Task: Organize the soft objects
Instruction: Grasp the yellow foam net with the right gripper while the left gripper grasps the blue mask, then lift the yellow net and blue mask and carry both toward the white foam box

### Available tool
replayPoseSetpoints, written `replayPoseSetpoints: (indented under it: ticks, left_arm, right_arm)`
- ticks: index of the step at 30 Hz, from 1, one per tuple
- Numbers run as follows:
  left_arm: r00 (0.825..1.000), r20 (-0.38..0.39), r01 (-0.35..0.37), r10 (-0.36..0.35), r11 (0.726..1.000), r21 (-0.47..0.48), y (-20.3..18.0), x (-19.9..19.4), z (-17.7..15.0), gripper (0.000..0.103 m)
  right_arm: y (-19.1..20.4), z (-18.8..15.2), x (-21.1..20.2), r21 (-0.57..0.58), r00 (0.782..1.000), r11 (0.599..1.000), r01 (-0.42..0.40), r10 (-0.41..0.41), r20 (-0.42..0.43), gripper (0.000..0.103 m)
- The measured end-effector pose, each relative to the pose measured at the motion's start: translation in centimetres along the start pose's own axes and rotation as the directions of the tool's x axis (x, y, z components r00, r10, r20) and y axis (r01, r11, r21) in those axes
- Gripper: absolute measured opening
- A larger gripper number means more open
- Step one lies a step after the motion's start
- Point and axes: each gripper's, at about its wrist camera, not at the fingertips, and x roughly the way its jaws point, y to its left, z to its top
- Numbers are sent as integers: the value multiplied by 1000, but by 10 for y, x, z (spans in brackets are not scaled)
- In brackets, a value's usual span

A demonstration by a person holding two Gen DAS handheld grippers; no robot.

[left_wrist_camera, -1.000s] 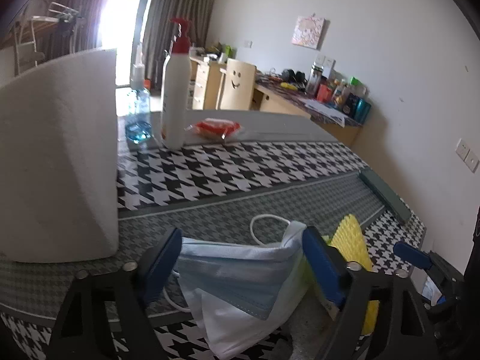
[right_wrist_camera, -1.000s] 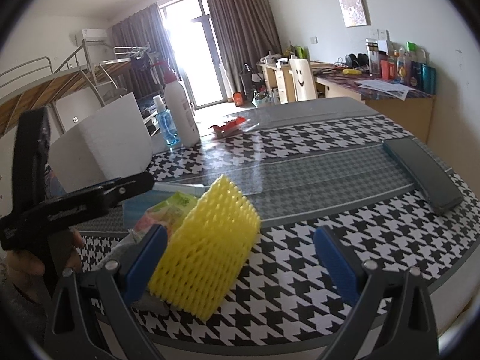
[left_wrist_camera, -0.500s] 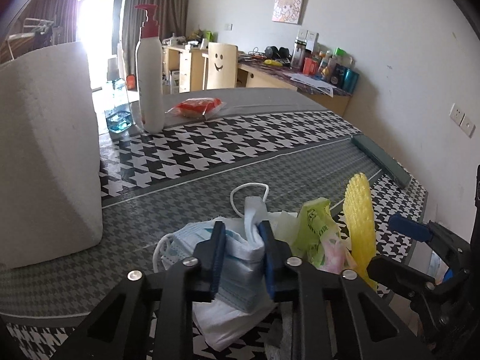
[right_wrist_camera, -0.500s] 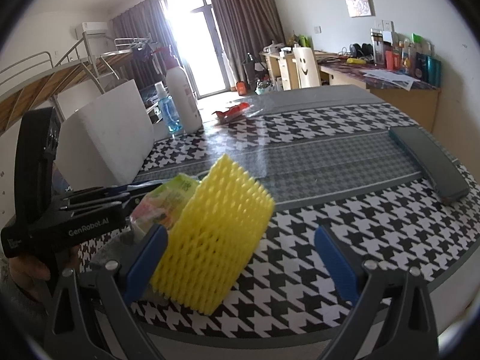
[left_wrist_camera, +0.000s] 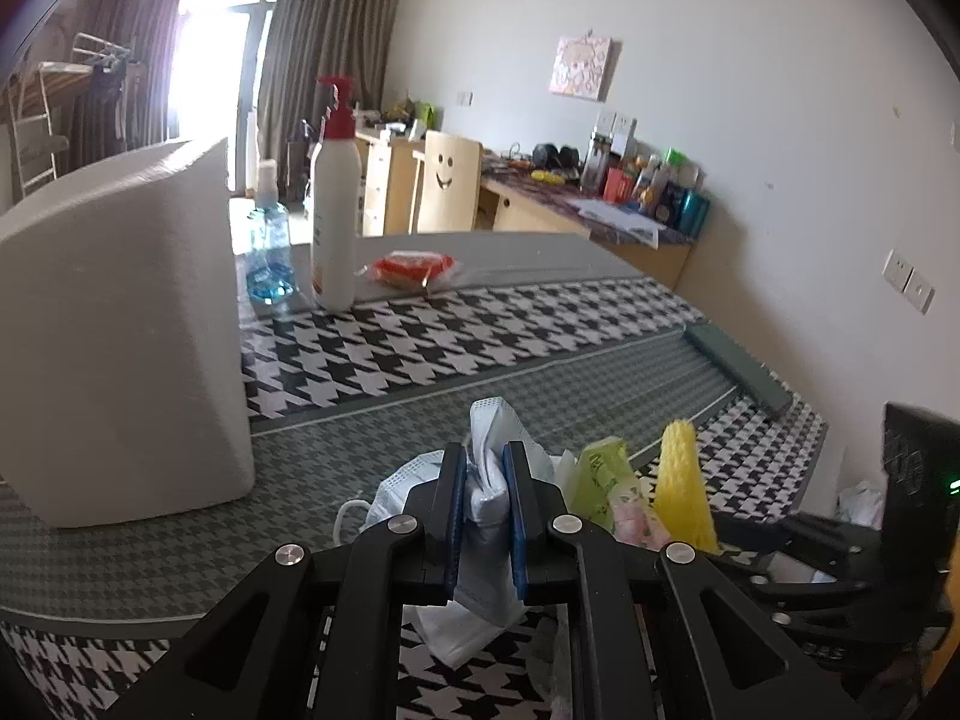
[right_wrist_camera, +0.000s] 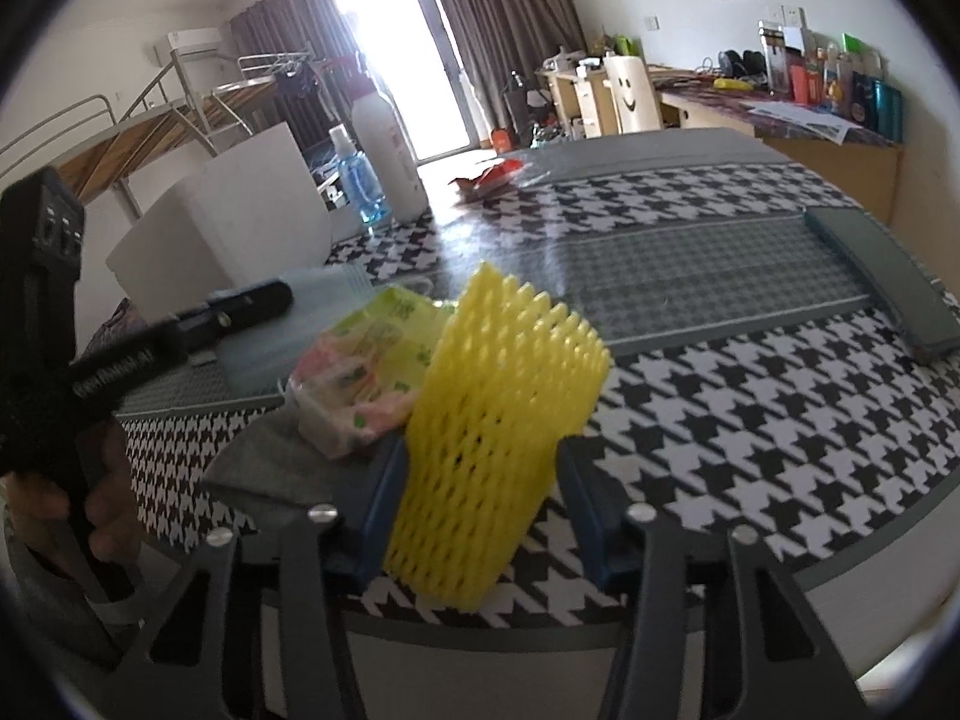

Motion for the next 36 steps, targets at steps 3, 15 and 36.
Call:
replayPoseSetpoints:
  ticks: [3,15,36]
  left_arm:
    - [1000,18,1,-1,1000,-7,2,-9,2,13]
    - [997,71,-22,24,999,-26,15,-40,-3,13]
    - [980,173,-104,96,994,39,0,-87,8,13]
  right_arm:
    - [1,-2,1,2,1000,1000,8,-8,-15,38]
    - [1,0,-17,24,999,999,39,-39,17,12]
    - [51,28,-54,-95,987,995,-5,20,162,12]
